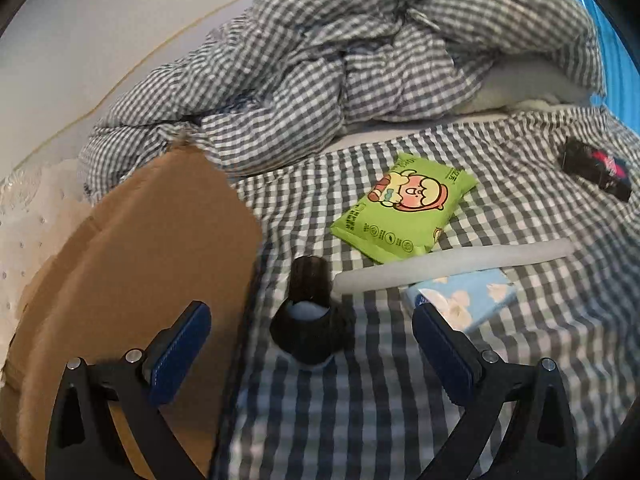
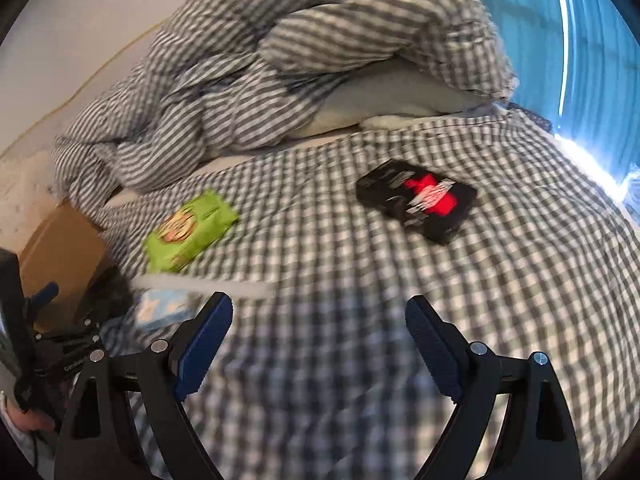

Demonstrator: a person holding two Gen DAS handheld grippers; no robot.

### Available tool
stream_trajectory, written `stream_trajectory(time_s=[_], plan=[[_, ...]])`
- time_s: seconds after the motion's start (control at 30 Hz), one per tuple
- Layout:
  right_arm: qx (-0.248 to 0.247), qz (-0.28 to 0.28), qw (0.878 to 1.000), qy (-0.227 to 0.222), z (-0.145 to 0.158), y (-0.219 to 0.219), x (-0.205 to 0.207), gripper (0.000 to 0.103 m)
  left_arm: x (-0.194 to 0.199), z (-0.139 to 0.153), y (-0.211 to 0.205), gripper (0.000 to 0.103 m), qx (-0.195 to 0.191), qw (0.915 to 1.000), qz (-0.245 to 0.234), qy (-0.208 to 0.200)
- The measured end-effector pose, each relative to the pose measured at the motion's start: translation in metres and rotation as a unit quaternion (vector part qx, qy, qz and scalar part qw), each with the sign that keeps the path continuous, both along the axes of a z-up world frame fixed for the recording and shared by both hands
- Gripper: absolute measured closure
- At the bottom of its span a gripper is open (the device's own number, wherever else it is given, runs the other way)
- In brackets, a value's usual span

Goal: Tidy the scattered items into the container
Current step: 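Move the right gripper to the black Nescafe box while the left approaches the black cup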

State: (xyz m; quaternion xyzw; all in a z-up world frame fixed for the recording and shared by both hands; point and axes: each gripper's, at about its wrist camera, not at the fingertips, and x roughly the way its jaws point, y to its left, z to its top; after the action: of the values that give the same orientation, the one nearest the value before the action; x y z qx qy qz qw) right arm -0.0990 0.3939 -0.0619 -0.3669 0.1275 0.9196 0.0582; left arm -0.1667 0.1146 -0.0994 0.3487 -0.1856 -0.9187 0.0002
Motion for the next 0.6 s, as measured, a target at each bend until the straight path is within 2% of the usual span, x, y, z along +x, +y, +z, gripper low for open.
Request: stream_trajectory(time_s=[0.17, 0.4, 0.53, 0.57, 0.6], plan=[[0.005, -0.038, 0.999, -0.004, -0.004, 0.044, -0.013, 0.014, -0.022, -0.032, 0.011, 0.0, -0.018, 0.9996, -0.001, -0.021], [0.078, -0.052, 0.995, -0.017, -0.017, 0.067, -0.056, 0.014, -0.033, -0.039, 0.001, 0.0, 0.031, 0.9989, 0.004, -0.035], [0.106, -0.017, 0.992, -0.066, -0.045, 0.067, -0.094, 0.014, -0.037, -0.04, -0.004, 0.003, 0.058, 0.997, -0.004, -0.05], [0.11, -0.01, 0.991, -0.078, -0.051, 0.067, -0.1, 0.014, -0.036, -0.039, -0.005, 0.015, 0.059, 0.997, -0.005, -0.051], [0.118, -0.007, 0.99, -0.084, -0.055, 0.066, -0.104, 0.014, -0.036, -0.038, -0.006, 0.044, 0.049, 0.9975, 0.003, -0.05]])
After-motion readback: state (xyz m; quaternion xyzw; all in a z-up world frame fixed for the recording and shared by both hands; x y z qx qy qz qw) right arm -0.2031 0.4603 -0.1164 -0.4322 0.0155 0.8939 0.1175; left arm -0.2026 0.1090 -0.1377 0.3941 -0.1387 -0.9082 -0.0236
